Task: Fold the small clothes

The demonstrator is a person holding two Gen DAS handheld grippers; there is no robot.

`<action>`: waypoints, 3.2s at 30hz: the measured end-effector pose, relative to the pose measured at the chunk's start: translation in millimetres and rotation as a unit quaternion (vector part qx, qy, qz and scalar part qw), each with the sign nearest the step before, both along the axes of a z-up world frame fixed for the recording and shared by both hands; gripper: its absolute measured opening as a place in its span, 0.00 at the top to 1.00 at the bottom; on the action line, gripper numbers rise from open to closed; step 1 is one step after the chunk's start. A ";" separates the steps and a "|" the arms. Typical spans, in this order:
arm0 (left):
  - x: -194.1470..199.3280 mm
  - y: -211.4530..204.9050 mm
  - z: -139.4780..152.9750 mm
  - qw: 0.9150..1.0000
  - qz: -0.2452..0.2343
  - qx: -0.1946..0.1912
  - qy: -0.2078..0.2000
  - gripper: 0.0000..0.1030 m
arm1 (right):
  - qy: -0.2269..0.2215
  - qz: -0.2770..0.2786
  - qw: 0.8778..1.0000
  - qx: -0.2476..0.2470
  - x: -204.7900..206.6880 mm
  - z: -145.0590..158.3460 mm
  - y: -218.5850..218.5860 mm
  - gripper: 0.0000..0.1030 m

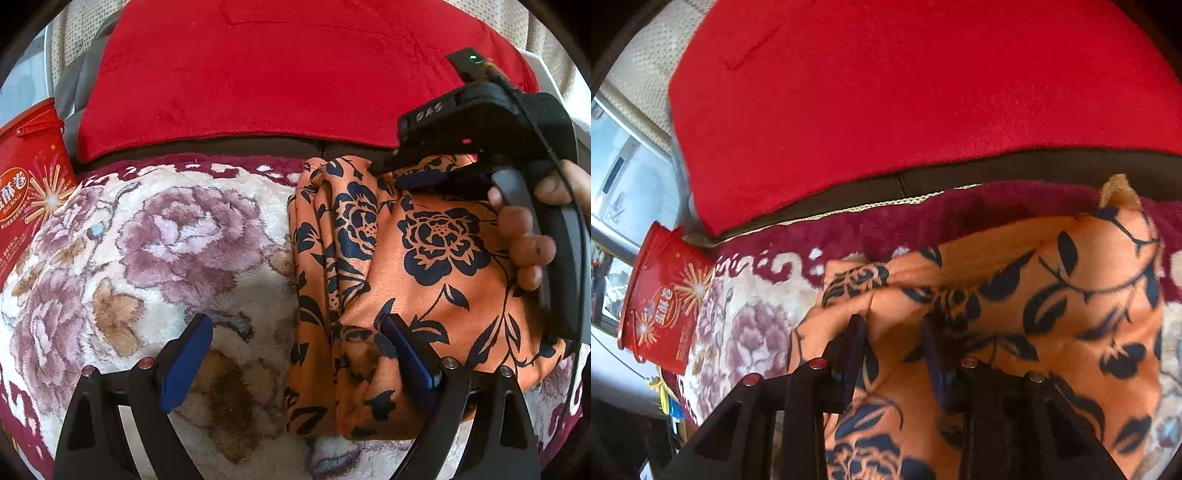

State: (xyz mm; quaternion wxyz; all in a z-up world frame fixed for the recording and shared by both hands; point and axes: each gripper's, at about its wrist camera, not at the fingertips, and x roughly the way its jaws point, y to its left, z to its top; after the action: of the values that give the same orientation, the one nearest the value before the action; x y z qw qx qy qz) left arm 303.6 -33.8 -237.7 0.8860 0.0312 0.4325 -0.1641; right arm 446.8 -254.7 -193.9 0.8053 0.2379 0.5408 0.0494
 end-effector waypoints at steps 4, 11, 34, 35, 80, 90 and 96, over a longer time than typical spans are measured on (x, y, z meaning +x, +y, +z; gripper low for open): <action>-0.8 -1.1 0.8 1.000 -0.002 0.005 -0.005 0.09 | -0.031 -0.020 0.998 0.052 -10.1 9.8 -8.7 0.66; -4.9 -1.9 1.8 1.000 -0.001 0.011 -0.012 0.09 | -0.079 -0.022 0.996 0.029 -75.0 53.3 -35.6 0.66; -17.1 -5.0 11.7 0.999 0.013 0.031 -0.028 0.09 | -0.115 -0.008 0.993 -0.022 -210.8 73.5 -62.4 0.48; -18.9 -4.6 14.0 0.999 0.014 0.031 -0.031 0.09 | -0.125 -0.010 0.992 -0.019 -218.7 76.4 -66.1 0.48; -34.9 -29.8 26.3 0.991 0.013 0.094 -0.096 0.09 | -0.220 0.005 0.973 0.075 -243.2 57.0 -70.1 0.46; -30.6 -26.1 19.8 0.994 0.017 0.077 -0.072 0.09 | -0.182 -0.018 0.976 0.118 -232.5 39.3 -84.1 0.46; -37.2 -15.7 39.7 0.992 0.036 0.048 -0.109 0.09 | -0.237 -0.031 0.965 0.111 -246.0 59.9 -91.9 0.45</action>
State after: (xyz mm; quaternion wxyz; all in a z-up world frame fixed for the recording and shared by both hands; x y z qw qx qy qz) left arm 266.4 -49.5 -197.9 0.9307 0.0761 0.3414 -0.1068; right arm 200.8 -346.6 -134.0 0.8801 0.3239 0.3182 0.1384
